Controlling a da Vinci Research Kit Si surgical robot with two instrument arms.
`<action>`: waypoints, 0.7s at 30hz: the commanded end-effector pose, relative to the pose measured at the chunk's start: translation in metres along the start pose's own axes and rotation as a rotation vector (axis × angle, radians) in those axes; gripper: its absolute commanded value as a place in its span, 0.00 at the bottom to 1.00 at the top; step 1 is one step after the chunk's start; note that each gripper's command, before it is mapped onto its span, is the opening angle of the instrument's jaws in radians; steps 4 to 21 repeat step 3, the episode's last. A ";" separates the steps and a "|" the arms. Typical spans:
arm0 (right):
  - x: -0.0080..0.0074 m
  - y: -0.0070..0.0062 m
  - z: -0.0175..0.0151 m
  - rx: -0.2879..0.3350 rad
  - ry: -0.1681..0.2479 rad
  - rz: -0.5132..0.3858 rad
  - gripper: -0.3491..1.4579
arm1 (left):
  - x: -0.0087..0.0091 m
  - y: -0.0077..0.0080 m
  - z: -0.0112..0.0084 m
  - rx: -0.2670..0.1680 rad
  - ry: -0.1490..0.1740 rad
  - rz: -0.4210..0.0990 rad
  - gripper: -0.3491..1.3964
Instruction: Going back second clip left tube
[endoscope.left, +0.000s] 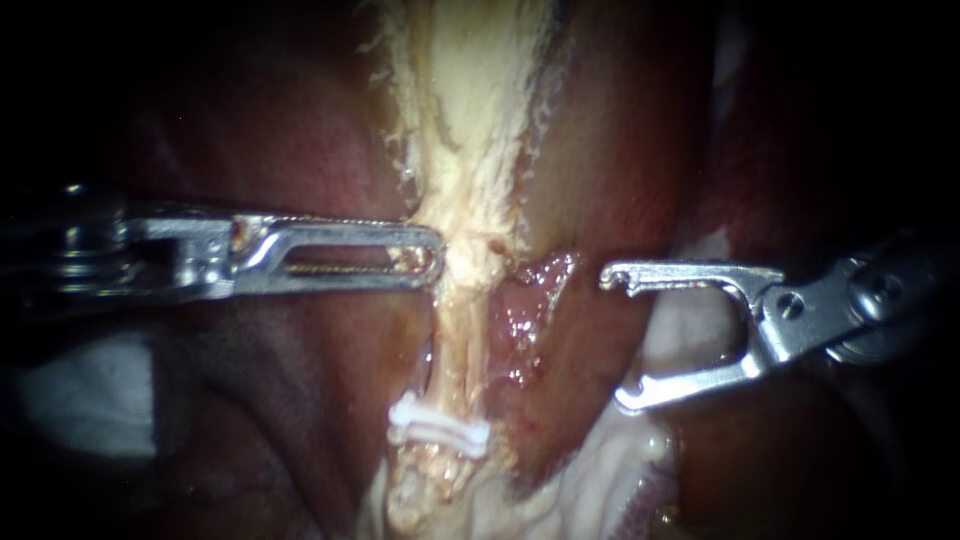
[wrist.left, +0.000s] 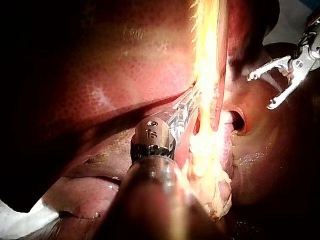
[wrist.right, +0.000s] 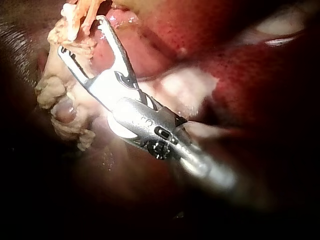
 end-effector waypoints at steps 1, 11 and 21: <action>0.0000 0.0000 0.0000 -0.001 0.002 0.000 0.52 | 0.0000 0.0000 -0.0001 0.001 0.000 0.000 0.00; 0.0001 0.0000 0.0000 -0.001 0.002 0.001 0.52 | 0.0000 0.0000 -0.0001 0.001 0.000 0.000 0.00; 0.0001 0.0000 0.0000 -0.001 0.002 0.001 0.52 | 0.0000 0.0000 -0.0001 0.001 0.000 0.000 0.00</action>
